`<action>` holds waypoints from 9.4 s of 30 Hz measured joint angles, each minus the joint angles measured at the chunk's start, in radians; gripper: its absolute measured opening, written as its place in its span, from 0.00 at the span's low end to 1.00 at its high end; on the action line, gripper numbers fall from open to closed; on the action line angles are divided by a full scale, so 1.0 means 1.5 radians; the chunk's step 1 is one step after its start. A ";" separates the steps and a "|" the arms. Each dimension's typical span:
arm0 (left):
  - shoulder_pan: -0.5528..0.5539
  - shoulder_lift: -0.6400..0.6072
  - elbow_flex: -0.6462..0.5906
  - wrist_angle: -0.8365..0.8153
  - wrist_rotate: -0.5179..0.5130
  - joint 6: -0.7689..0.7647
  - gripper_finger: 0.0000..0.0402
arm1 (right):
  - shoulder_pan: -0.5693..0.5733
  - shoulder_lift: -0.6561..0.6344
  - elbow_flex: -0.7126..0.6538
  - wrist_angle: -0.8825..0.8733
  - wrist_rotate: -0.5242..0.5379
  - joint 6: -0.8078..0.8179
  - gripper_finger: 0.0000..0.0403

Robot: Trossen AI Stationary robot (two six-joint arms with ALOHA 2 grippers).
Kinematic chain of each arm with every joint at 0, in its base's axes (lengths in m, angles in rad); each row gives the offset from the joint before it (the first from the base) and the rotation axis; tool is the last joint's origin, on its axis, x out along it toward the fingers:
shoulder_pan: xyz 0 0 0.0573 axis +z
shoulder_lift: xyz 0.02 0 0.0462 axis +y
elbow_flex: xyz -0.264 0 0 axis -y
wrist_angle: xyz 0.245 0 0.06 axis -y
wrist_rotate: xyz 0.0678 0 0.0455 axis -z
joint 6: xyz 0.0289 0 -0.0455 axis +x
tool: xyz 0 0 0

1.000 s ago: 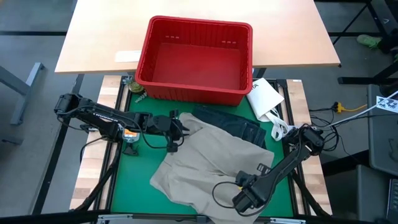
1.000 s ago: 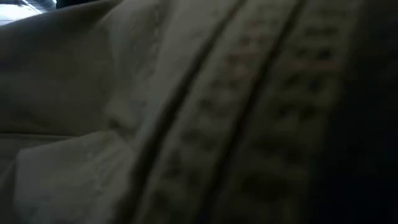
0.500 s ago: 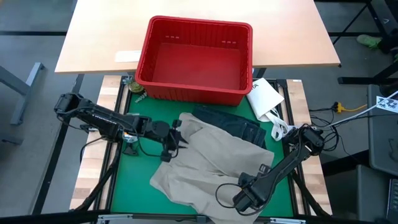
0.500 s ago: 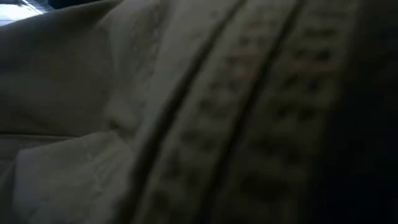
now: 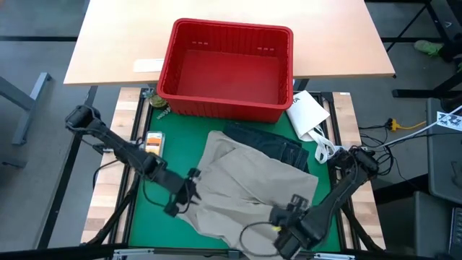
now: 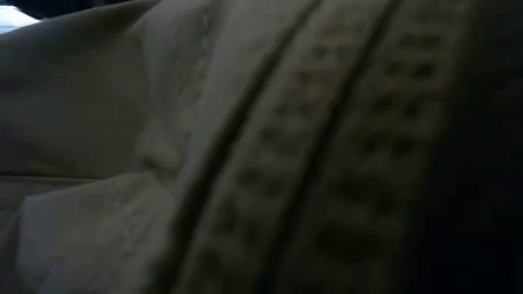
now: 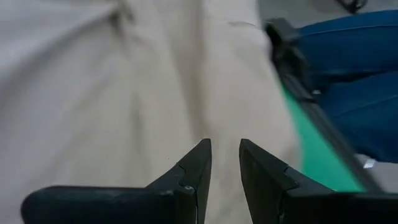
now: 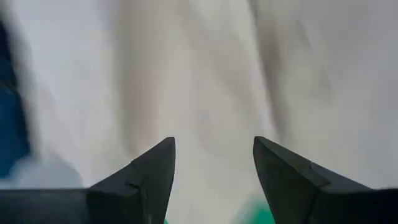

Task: Fold Laundry from Bin
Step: Fold the gray shorts

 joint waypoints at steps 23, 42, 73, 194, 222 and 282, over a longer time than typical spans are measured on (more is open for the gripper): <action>-0.167 0.255 0.004 0.012 -0.022 -0.181 0.20 | 0.033 0.180 -0.001 0.316 0.109 -0.105 0.54; -0.163 0.144 -0.003 -0.029 0.000 -0.195 0.20 | 0.033 0.158 -0.001 0.328 0.021 -0.098 0.54; -0.164 0.132 -0.001 -0.019 -0.023 -0.194 0.20 | 0.046 0.152 0.054 0.001 0.011 -0.011 0.54; -0.254 0.131 0.044 -0.099 -0.122 -0.269 0.49 | 0.023 0.319 0.205 0.242 0.058 -0.088 0.01; -0.277 0.131 -0.088 -0.048 -0.123 -0.228 0.24 | 0.024 0.319 0.207 0.277 0.017 -0.088 0.01; 0.101 0.021 0.231 -0.668 -0.431 -0.051 0.00 | -0.054 -0.070 0.047 -0.138 0.143 -0.123 0.01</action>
